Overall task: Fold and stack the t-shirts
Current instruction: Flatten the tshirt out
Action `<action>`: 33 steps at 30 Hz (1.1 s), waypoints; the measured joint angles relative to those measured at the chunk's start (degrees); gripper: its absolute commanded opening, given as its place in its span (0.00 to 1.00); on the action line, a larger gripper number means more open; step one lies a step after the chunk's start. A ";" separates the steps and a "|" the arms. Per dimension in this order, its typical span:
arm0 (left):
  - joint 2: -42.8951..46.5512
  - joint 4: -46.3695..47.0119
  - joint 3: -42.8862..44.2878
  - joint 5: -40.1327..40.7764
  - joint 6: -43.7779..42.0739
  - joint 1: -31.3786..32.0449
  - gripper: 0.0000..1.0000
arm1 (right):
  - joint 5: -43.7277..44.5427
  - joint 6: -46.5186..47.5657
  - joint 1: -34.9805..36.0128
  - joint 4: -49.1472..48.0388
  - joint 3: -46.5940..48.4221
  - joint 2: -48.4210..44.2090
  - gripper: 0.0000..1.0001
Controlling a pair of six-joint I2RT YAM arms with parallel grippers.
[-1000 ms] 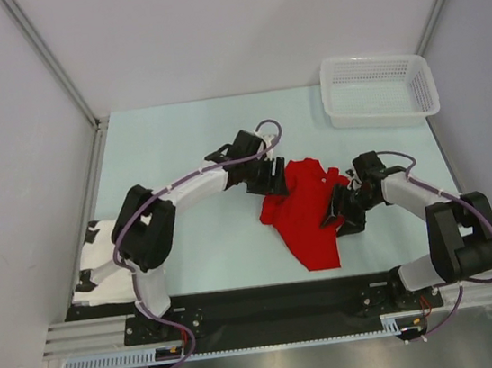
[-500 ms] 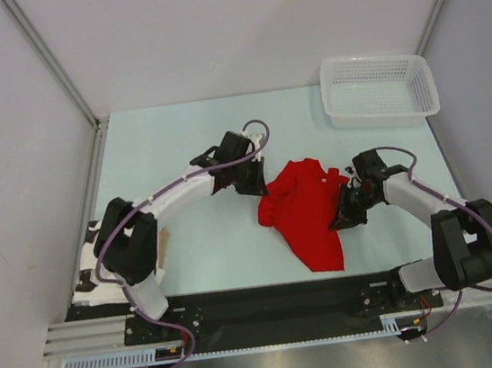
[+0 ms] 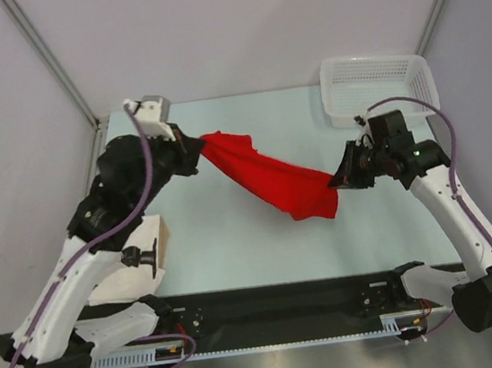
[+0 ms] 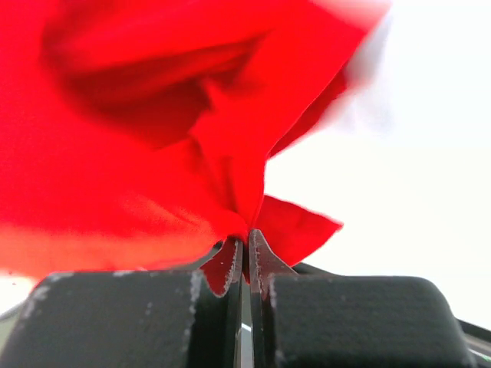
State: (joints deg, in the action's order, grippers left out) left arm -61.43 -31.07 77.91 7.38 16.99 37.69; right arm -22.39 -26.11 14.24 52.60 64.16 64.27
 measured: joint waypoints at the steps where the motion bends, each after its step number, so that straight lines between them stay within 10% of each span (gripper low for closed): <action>1: 1.25 -0.02 1.36 0.26 -0.63 0.00 0.00 | 0.20 -0.44 -0.68 0.07 1.46 0.13 0.00; 20: -4.48 -2.69 27.56 11.45 -18.84 0.04 0.00 | -5.88 -11.17 -1.53 -5.29 71.47 47.56 0.00; 33: 3.06 -0.85 22.80 10.49 -21.27 0.07 0.00 | -7.45 -7.28 -0.15 -4.52 28.11 12.09 0.00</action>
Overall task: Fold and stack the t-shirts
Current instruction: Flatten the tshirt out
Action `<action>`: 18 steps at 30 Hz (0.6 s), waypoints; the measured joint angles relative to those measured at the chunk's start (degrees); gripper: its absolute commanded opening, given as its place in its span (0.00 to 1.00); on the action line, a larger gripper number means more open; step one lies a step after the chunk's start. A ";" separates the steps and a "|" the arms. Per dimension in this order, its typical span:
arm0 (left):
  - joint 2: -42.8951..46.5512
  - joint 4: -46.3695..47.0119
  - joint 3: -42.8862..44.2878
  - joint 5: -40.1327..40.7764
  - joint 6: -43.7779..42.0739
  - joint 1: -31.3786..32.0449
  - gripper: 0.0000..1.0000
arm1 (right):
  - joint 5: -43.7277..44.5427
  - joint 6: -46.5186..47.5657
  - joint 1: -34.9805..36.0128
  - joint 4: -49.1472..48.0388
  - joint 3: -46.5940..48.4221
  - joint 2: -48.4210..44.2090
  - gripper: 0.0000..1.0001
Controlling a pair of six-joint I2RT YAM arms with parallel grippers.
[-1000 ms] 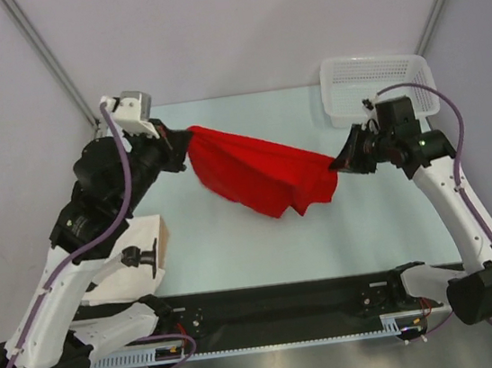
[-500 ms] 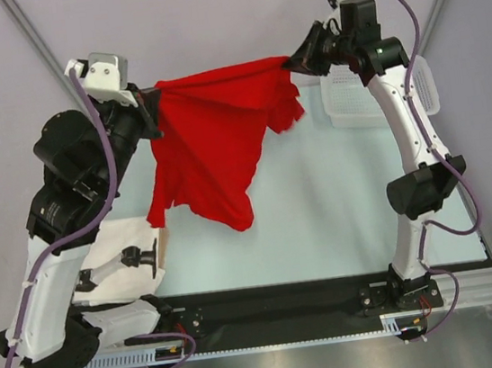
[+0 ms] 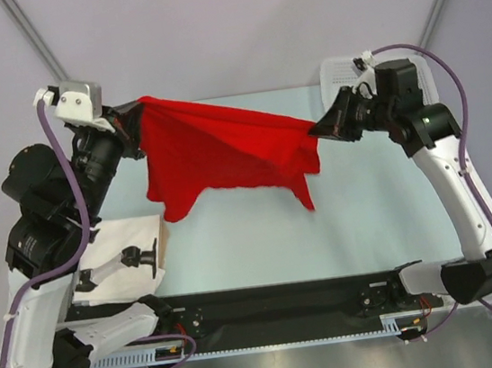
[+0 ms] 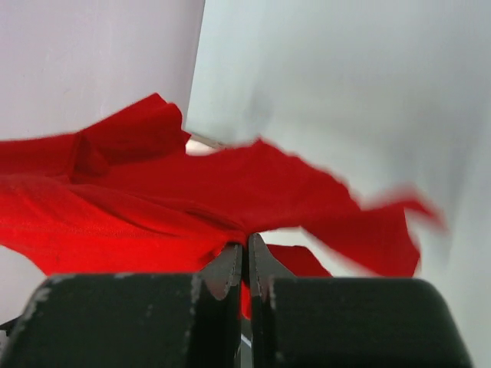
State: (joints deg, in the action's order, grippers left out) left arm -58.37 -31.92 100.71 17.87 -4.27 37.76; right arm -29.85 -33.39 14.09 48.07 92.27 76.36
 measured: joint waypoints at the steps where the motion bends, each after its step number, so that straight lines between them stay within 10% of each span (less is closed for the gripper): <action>1: 0.39 -0.44 -0.48 -0.46 0.28 0.00 0.00 | -0.02 -0.04 -0.44 -0.70 -1.88 -1.81 0.00; 18: -4.66 -8.63 4.68 -2.25 -0.31 -0.02 0.01 | -1.60 -7.78 -0.39 -17.07 12.55 25.55 0.00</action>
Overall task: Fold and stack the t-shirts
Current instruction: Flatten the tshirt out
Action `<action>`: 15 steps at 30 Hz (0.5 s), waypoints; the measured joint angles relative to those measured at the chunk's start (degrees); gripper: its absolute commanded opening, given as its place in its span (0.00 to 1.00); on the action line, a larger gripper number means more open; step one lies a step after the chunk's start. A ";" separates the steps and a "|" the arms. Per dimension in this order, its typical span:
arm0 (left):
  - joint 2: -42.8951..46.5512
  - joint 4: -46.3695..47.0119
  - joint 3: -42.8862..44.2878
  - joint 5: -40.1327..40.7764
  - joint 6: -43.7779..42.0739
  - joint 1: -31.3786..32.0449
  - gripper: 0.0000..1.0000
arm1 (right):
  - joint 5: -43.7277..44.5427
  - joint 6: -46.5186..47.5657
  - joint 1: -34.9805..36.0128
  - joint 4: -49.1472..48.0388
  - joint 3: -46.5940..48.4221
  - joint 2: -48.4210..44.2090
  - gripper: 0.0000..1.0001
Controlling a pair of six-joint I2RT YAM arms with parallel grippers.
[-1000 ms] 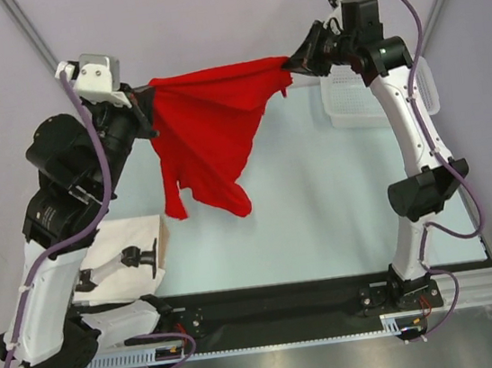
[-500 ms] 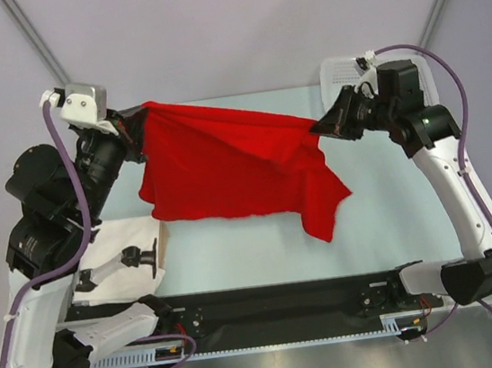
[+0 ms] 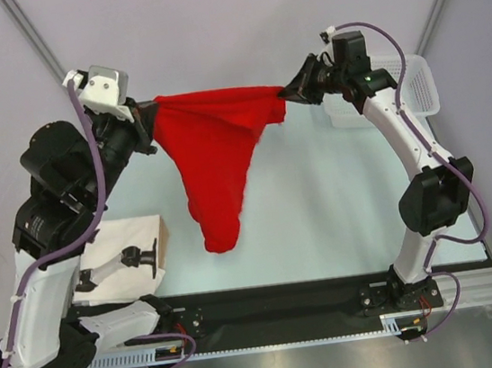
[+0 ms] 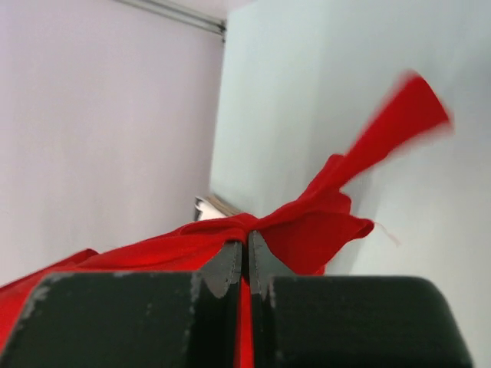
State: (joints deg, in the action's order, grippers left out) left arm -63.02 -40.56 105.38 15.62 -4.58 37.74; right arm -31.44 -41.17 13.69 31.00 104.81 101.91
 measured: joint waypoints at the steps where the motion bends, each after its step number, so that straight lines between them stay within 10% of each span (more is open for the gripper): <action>1: -0.50 0.20 0.81 -0.87 -0.02 0.00 0.00 | -0.22 -0.94 -0.11 -0.83 0.50 0.35 0.00; 10: 0.26 11.96 -16.63 -5.66 5.14 12.50 0.01 | 2.27 0.63 -6.60 1.88 -2.23 1.90 0.31; 15: -9.20 20.00 -30.84 -11.13 9.77 22.69 0.35 | 14.08 7.34 -14.14 13.33 -9.05 1.99 0.64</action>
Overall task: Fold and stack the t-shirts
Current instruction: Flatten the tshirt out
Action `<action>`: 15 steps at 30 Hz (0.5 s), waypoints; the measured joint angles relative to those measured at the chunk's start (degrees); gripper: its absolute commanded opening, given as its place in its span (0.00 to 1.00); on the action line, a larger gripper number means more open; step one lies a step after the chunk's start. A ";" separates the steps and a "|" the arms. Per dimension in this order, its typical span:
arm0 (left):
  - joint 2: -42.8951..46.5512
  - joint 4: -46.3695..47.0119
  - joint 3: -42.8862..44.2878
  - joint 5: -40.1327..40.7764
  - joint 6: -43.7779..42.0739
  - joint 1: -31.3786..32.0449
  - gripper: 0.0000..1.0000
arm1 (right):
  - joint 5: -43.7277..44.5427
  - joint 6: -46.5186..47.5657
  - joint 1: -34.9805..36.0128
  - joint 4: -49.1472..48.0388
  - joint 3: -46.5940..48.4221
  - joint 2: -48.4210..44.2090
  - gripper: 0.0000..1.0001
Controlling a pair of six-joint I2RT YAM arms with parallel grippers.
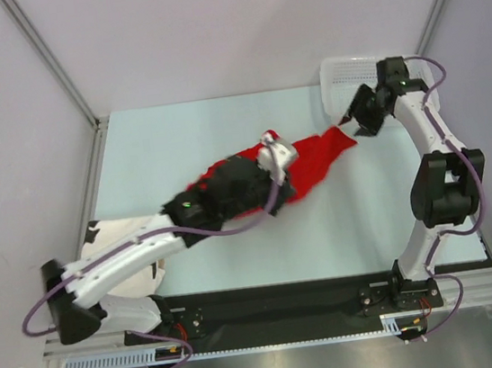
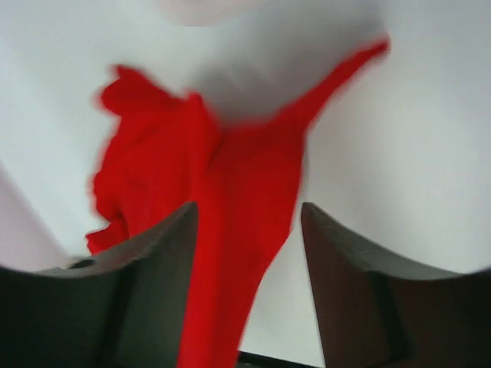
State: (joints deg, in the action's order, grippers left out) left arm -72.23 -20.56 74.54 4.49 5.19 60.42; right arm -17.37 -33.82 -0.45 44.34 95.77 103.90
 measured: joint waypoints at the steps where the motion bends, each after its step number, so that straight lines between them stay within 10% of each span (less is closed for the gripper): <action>1: -2.78 0.46 -1.46 -1.62 0.52 1.38 0.43 | 2.80 0.98 -1.55 1.66 -1.70 -0.42 0.65; 3: -6.27 0.31 -3.26 -3.96 1.09 2.89 0.84 | 7.30 2.54 -3.34 3.96 -5.57 -2.10 0.73; 5: -6.93 -0.26 -4.87 -5.86 1.84 3.21 0.93 | 10.38 4.13 -3.45 5.84 -9.60 -5.07 0.74; 15: 5.29 -5.09 -4.24 -7.21 5.35 -16.26 0.72 | 6.71 5.95 10.75 4.46 -25.05 -22.21 0.58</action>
State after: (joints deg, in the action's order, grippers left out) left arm -66.94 -25.65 70.30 -2.72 10.55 44.16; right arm -10.66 -27.88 10.31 48.80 70.72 81.69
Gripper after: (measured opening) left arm 0.785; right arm 0.643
